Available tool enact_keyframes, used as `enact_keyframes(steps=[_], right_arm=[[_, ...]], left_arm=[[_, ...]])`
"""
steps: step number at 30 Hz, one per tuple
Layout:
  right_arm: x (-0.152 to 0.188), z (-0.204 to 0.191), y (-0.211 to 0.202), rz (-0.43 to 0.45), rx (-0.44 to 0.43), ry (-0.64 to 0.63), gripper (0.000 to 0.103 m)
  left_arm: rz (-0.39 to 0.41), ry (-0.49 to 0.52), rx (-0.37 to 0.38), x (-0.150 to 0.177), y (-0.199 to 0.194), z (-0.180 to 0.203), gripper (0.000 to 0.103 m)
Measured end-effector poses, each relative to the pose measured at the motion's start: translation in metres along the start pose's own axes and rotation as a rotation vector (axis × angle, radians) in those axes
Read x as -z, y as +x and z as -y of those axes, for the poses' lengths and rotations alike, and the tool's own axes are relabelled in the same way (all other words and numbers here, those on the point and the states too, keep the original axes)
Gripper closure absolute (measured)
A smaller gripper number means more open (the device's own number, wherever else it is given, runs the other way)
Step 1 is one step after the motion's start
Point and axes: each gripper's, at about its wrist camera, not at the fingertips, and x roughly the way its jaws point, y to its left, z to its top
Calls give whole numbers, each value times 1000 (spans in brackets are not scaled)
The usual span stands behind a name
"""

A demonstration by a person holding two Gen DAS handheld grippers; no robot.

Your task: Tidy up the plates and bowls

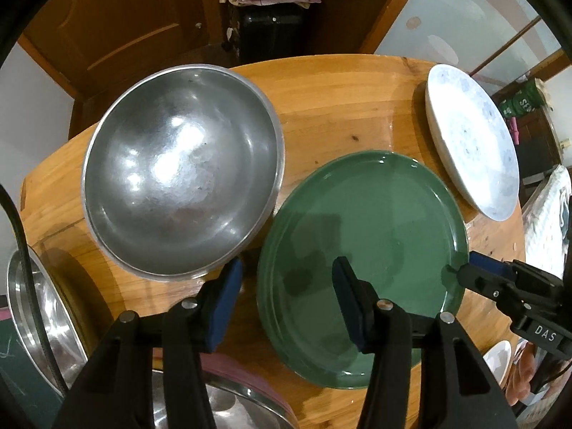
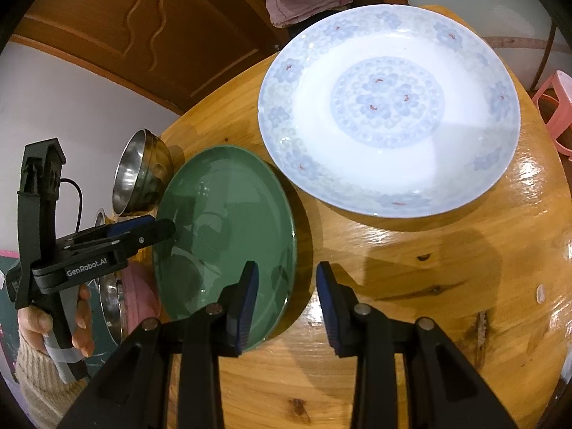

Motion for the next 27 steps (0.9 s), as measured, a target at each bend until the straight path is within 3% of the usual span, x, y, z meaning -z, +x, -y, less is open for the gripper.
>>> enact_keyframes(steps=[7, 9, 11, 17, 20, 24, 27], right_arm=[[1, -4, 3, 9, 13, -16, 70], [0, -7, 4, 9, 16, -31, 81], [0, -9, 7, 1, 14, -38, 85], [1, -12, 13, -1, 27, -52, 85], [1, -13, 13, -2, 55, -69, 95], [2, -9, 11, 0, 67, -62, 95], [2, -3, 5, 8, 58, -42, 96]], left_arm=[[-27, 11, -4, 1, 6, -2, 68], [-31, 7, 0, 0, 6, -4, 70], [-32, 5, 2, 0, 7, -6, 71], [-30, 8, 8, 2, 7, -9, 75], [-28, 6, 8, 3, 6, -12, 77], [-23, 10, -1, 6, 4, -8, 90], [-16, 20, -9, 7, 1, -3, 92]])
